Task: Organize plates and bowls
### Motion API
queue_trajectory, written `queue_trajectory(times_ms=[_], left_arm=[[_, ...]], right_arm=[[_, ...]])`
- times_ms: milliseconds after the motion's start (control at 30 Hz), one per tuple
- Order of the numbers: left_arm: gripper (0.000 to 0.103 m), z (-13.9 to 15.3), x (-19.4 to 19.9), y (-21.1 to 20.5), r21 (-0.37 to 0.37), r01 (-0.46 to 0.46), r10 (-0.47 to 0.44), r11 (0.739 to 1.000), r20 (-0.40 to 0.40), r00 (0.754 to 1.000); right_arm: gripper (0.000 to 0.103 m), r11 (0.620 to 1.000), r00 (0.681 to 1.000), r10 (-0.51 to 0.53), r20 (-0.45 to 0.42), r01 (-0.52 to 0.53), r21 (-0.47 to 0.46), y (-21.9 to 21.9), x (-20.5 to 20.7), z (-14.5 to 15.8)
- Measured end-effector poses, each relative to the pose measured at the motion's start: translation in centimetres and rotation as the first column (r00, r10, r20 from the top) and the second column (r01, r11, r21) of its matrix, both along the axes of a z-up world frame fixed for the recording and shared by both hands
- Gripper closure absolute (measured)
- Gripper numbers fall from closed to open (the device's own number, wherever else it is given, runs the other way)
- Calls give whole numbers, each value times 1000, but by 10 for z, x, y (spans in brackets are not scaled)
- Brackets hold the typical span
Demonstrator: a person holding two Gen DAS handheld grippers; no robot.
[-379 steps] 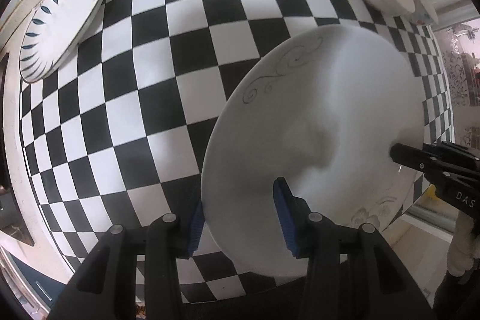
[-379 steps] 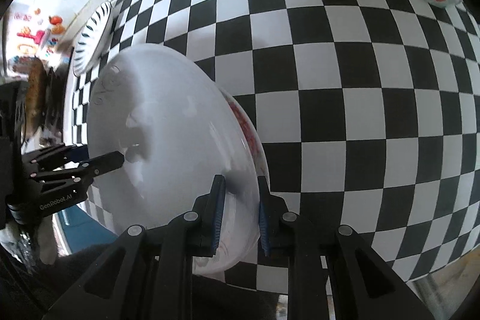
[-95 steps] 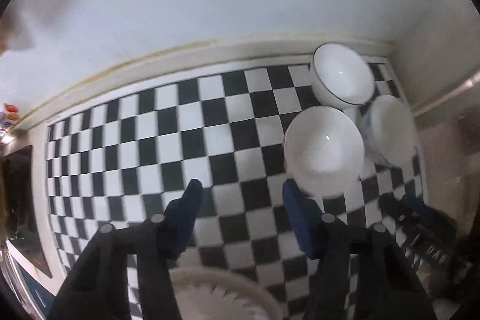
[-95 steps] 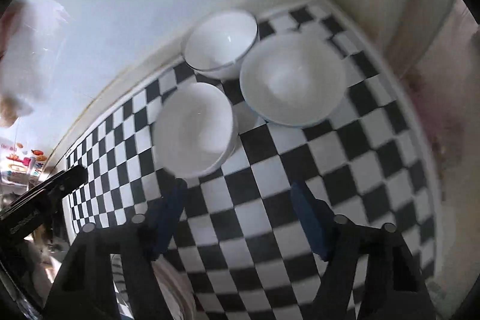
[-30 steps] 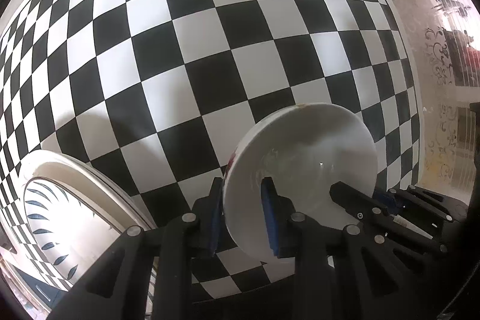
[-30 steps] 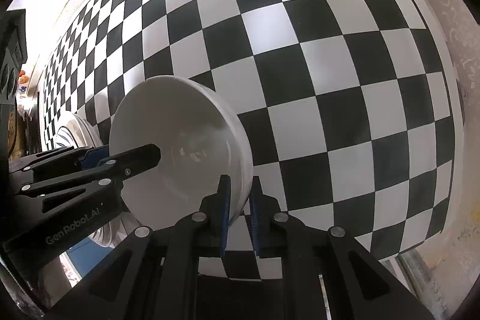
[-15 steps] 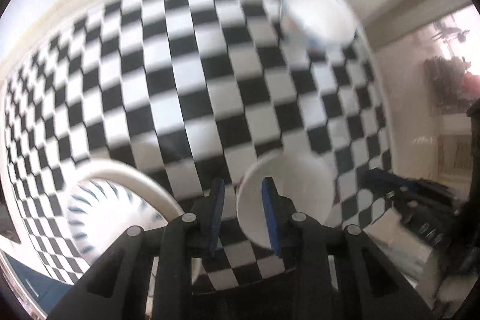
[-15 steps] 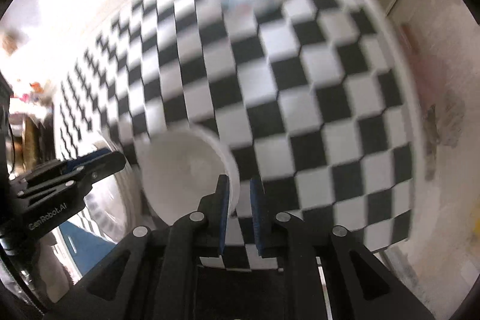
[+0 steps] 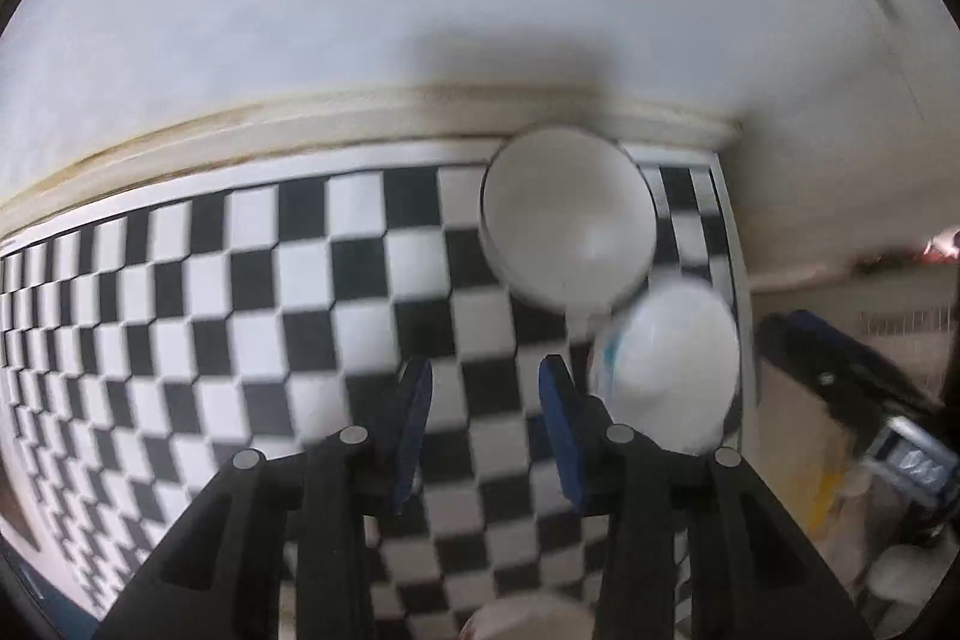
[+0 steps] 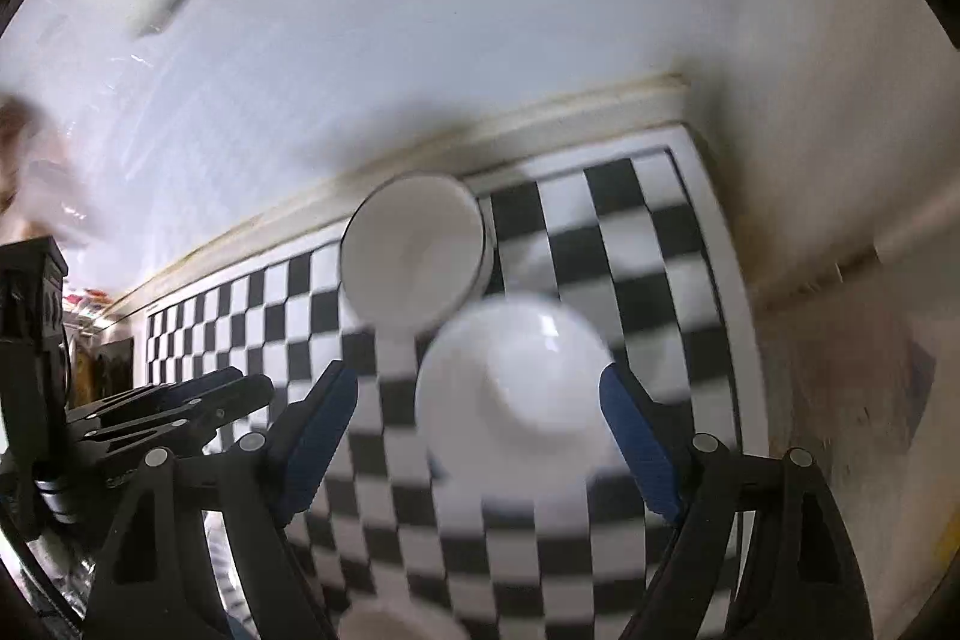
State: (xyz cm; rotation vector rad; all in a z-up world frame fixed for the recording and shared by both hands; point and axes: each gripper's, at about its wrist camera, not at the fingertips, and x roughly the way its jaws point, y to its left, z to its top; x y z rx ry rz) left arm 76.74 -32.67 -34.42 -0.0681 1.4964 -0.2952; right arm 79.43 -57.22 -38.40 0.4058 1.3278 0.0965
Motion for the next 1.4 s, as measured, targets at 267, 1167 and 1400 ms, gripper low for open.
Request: queue_trajectory(times_ms=[267, 1167, 1400], left_arm=[[69, -61, 55, -22, -14, 21, -23, 1000, -92, 995], [86, -25, 44, -19, -5, 24, -24, 1000, -22, 999], [86, 23, 3, -15, -3, 78, -78, 997, 23, 997]], right_arm=[[51, 998, 991, 14, -134, -6, 64, 8, 72, -77], [93, 998, 988, 16, -155, -5, 70, 46, 46, -63], [93, 997, 994, 4, -109, 4, 75, 70, -15, -15]])
